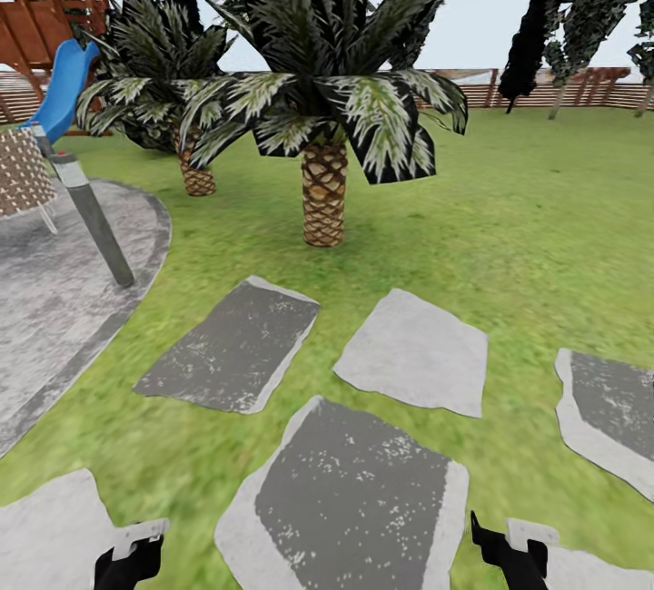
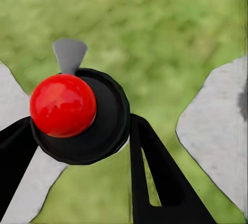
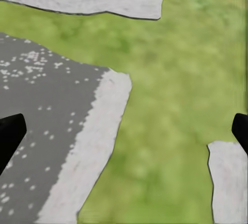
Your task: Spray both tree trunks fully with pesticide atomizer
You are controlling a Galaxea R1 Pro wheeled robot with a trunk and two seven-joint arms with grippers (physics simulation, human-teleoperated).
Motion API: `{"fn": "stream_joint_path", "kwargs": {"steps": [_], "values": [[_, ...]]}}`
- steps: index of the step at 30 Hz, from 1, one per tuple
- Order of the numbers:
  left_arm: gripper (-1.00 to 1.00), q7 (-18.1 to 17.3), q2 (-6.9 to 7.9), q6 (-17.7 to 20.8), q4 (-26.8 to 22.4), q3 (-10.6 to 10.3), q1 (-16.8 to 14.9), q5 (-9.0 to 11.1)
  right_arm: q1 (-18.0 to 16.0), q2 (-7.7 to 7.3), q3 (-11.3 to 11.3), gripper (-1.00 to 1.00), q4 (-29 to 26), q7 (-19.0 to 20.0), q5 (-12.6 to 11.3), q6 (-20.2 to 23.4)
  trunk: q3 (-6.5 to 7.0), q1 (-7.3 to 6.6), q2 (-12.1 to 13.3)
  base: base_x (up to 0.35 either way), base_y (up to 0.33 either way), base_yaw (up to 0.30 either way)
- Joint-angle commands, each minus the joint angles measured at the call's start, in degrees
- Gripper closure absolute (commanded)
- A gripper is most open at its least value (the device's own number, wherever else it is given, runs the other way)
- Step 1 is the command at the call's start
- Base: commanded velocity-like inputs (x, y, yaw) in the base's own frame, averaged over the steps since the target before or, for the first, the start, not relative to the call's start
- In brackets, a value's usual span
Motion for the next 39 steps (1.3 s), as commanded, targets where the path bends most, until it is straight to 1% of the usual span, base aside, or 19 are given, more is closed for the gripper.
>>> {"fn": "stream_joint_path", "kwargs": {"steps": [1, 10, 12, 30, 35, 39], "values": [[1.0, -0.42, -0.01, -0.13, 0.03, 0.27, -0.03, 0.32, -0.04, 0.01, -0.01, -1.0, 0.07, -0.08, 0.03, -0.17, -0.04, 0.0, -0.02, 0.135, -0.238, -0.01], [1.0, -0.42, -0.07, -0.1, 0.05, 0.29, -0.03, 0.32, -0.04, 0.07, -0.06, -1.0, 0.06, -0.17, -0.09, -0.21, -0.04, 0.0, -0.02, 0.124, -0.245, -0.003], [1.0, -0.41, -0.02, -0.13, 0.05, 0.33, -0.03, 0.32, -0.04, 0.09, -0.06, -1.0, 0.07, -0.21, -0.11, -0.23, 0.0, 0.0, -0.02, 0.026, -0.132, -0.15], [1.0, -0.13, 0.08, -0.18, 0.04, 0.35, -0.03, 0.43, -0.04, 0.01, -0.05, -1.0, 0.24, -0.11, -0.11, -0.16, 0.66, 0.0, -0.02, 0.002, -0.009, -0.27], [1.0, 0.25, 0.13, -0.19, 0.05, 0.73, -0.05, 0.95, -0.04, 0.01, -0.05, -1.0, 0.24, -0.1, -0.12, -0.16, 0.84, 0.0, -0.02, 0.0, 0.0, -0.284], [1.0, 0.28, 0.13, -0.19, 0.03, 0.6, -0.04, 0.64, -0.04, 0.01, -0.09, -1.0, 0.24, -0.11, -0.1, -0.16, 0.96, 0.0, -0.02, 0.0, 0.0, -0.288]]}}
